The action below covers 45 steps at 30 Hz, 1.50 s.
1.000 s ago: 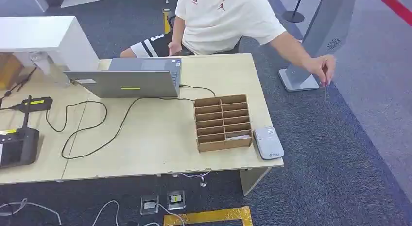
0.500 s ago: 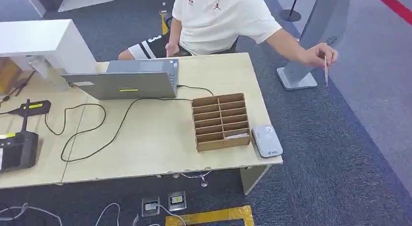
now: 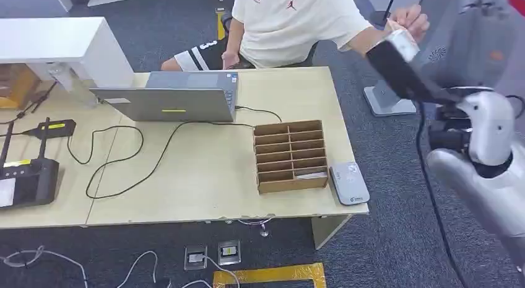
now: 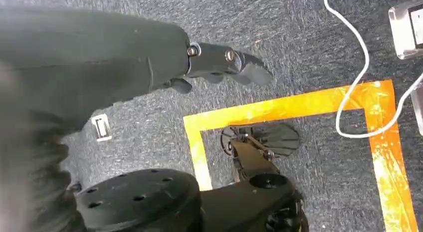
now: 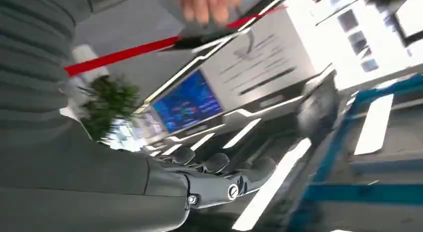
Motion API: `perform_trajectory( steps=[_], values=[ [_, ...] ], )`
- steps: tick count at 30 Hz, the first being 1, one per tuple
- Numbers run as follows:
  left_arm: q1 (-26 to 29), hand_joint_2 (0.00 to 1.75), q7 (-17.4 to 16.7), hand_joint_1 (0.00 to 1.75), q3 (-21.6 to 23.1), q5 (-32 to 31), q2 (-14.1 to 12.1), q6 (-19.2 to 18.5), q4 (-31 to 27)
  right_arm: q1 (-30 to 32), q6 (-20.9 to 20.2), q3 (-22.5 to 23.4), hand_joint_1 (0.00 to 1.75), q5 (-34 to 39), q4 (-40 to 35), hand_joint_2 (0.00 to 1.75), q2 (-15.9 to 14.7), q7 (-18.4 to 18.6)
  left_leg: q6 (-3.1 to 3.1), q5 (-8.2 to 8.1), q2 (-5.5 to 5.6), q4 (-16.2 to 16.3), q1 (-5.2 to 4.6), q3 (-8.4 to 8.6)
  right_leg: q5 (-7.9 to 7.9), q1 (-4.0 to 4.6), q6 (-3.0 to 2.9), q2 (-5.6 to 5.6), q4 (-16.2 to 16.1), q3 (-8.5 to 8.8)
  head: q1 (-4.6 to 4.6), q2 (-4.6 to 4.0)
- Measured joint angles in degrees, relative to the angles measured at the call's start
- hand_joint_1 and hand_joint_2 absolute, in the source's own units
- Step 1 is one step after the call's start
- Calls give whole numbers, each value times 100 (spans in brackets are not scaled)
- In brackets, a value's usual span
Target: Pass the card to the sensor for recognition and then transmit it.
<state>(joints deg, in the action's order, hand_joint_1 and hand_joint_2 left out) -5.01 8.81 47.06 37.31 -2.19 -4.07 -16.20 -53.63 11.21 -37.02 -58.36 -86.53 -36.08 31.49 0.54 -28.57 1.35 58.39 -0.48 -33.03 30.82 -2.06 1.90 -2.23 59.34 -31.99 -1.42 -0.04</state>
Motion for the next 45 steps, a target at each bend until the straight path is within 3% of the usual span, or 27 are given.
perform_trajectory(
  steps=[4, 6, 12, 20, 26, 31, 32, 33, 34, 45],
  values=[
    [17, 175, 0, 0, 291, 131, -57, 0, -72, -529, -490, -1434, 0, 15, 22, 175, 251, -184, -8, -5, -12, 0, 14, 1, 0, 12, -1, 13, -13, 2, -7, 0],
    [18, 175, 0, 0, 426, 223, -81, 0, -109, -652, -703, -2192, 0, 22, 68, 175, 404, -249, -13, -4, -19, 1, 26, 101, -5, 23, -2, 22, -17, 5, 0, 0],
    [34, 175, 0, 0, 623, 404, -101, 0, -135, -805, -815, -3127, 0, 114, 282, 175, 680, -207, -17, -4, -33, 3, 28, 102, -10, 24, -2, 37, -26, 3, -2, 0],
    [32, 175, 0, 0, 850, 450, -101, 0, -135, -808, -483, -3500, 0, 103, 673, 175, 771, 453, -17, -4, -42, 5, 27, 109, -17, 24, -5, 44, -29, 4, 0, 0],
    [32, 175, 2, 0, 876, 487, -101, 2, -125, -739, -10, -3399, 0, -162, 968, 175, 756, 536, -18, -4, -61, 6, 28, 119, -22, 25, -7, 66, -29, 4, 0, 0],
    [31, 175, 2, 0, 876, 509, -101, 0, -114, -659, 46, -3141, 2, -343, 1180, 175, 739, 536, -18, -4, -65, 6, 28, 121, -23, 25, -7, 71, -29, 6, 0, 0],
    [31, 175, 2, 0, 876, 511, -101, 0, -111, -638, 49, -3085, 80, -352, 1207, 175, 739, 536, -18, -4, -65, 6, 28, 121, -23, 25, -7, 71, -28, 6, -2, 0],
    [31, 175, 2, 0, 876, 513, -101, 0, -111, -624, 51, -3052, 80, -354, 1222, 175, 734, 536, -18, -4, -65, 6, 28, 122, -24, 25, -6, 72, -28, 6, 0, 0],
    [31, 175, 4, 0, 876, 520, -101, 0, -109, -615, 55, -3015, 175, -354, 1246, 175, 723, 536, -18, -4, -66, 6, 28, 122, -25, 25, -5, 76, -29, 6, 0, 0],
    [30, 175, 7, 0, 876, 505, -98, 0, -109, -498, -109, -2783, 175, -197, 1381, 175, 721, 536, -18, -4, -87, 6, 28, 124, -28, 25, -2, 93, -29, 5, 0, 0]
  ],
)
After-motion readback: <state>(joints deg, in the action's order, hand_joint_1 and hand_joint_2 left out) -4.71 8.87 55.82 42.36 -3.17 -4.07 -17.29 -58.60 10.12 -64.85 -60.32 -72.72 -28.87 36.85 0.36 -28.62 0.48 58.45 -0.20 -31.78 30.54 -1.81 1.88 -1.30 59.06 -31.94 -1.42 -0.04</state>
